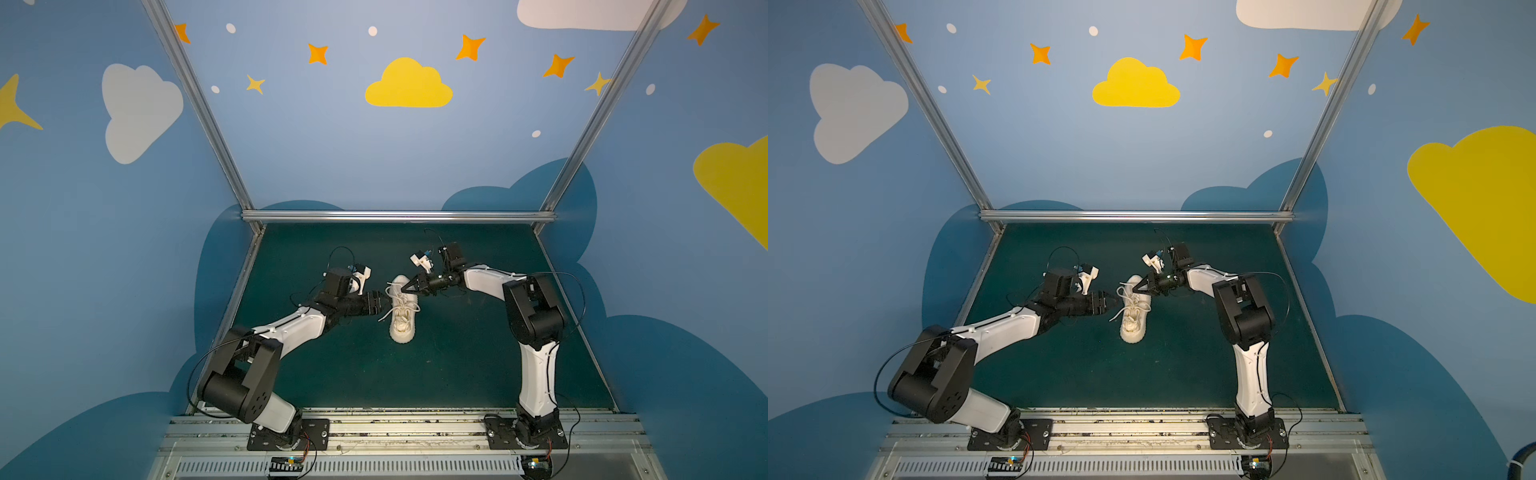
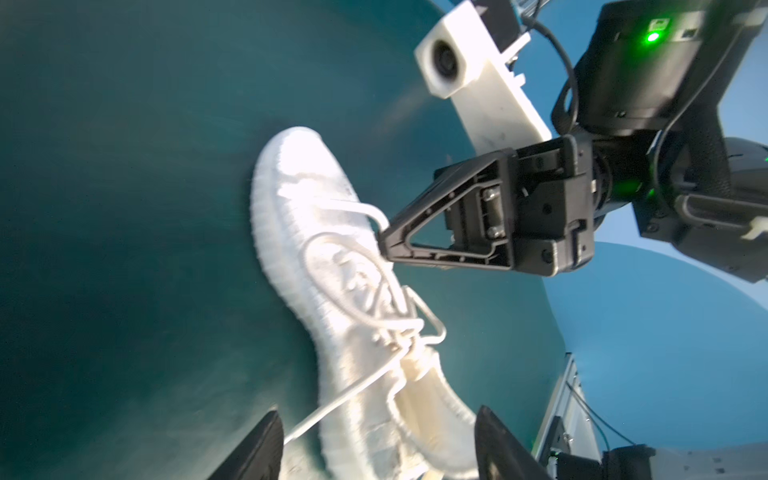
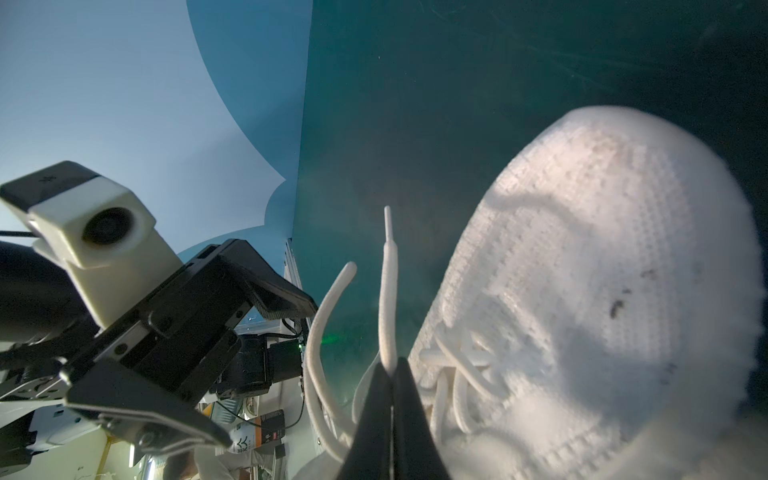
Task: Tie the shoes
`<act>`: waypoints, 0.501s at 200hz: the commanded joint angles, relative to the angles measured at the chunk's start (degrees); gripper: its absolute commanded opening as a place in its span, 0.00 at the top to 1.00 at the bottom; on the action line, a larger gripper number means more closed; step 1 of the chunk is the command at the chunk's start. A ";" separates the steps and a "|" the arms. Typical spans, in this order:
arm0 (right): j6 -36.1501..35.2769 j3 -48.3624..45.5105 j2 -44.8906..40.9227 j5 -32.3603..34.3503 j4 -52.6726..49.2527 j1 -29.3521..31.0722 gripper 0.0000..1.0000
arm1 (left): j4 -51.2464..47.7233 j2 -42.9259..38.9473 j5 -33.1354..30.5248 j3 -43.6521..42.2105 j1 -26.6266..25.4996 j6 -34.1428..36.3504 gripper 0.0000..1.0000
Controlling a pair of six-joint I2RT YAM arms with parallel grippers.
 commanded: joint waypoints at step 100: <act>-0.31 -2.39 -4.09 0.11 0.47 -0.08 1.00 | 16.14 13.26 -0.96 5.81 -2.22 -8.44 0.36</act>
